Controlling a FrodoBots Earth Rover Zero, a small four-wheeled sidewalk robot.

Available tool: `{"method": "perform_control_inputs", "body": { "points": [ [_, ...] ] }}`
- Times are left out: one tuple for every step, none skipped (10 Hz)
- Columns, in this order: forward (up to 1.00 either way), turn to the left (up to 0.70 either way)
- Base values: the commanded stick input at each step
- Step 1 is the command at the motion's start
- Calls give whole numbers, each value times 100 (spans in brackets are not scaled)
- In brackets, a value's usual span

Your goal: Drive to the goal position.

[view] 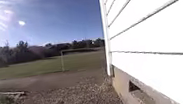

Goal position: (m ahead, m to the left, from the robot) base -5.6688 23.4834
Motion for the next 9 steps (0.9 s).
{"method": "perform_control_inputs", "body": {
  "points": [
    [5, 0],
    [5, 0],
    [4, 0],
    [5, 0],
    [5, 0],
    [5, 0],
    [6, 0],
    [14, 0],
    [31, 0]
  ]
}}
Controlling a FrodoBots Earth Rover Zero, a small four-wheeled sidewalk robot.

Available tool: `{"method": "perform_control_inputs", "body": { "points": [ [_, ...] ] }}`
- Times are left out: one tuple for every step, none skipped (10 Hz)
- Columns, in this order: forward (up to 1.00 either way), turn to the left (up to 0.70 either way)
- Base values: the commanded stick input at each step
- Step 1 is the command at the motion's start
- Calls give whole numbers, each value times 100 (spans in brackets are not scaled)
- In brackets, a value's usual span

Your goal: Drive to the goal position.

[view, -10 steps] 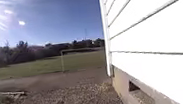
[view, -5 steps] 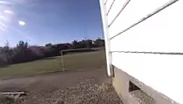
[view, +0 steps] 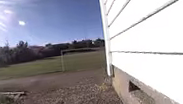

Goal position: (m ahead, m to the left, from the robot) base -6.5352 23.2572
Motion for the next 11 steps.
{"method": "perform_control_inputs", "body": {
  "points": [
    [50, 0],
    [50, 0],
    [50, 0],
    [8, 0],
    [5, 0],
    [5, 0],
    [5, 0],
    [5, 0],
    [6, 0],
    [6, 0],
    [6, 0]
  ]
}}
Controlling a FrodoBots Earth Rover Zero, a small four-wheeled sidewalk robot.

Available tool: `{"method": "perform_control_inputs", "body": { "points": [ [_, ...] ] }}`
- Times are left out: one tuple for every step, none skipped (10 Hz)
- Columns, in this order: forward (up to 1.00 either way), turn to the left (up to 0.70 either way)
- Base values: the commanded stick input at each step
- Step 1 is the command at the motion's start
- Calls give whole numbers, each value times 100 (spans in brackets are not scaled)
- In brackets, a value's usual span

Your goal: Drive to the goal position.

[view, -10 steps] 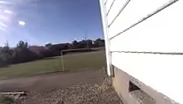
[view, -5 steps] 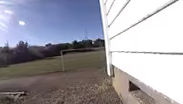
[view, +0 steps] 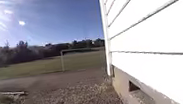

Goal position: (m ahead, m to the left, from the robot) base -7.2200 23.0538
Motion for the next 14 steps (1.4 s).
{"method": "perform_control_inputs", "body": {
  "points": [
    [5, 0],
    [6, 0],
    [-5, 0],
    [-38, 0],
    [-33, 0],
    [1, 0],
    [3, 0],
    [7, 0],
    [11, 0],
    [15, 0],
    [43, 0],
    [70, 0],
    [70, 0],
    [70, 0]
  ]
}}
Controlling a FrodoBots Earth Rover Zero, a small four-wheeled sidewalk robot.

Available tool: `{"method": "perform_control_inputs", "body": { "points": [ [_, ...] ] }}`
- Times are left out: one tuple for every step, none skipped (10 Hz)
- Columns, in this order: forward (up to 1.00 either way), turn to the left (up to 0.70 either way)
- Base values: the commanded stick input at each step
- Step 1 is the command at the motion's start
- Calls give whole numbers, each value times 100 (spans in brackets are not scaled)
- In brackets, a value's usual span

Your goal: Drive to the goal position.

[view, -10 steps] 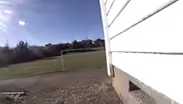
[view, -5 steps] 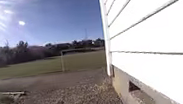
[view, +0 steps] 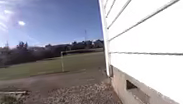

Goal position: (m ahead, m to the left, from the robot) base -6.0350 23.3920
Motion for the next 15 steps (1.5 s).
{"method": "perform_control_inputs", "body": {
  "points": [
    [70, 0],
    [70, 2],
    [70, 10],
    [70, 33],
    [70, 35],
    [70, 35],
    [70, 35],
    [70, 35],
    [70, 35],
    [70, 35],
    [70, 35],
    [70, 35],
    [70, 35],
    [70, 35],
    [70, 35]
  ]
}}
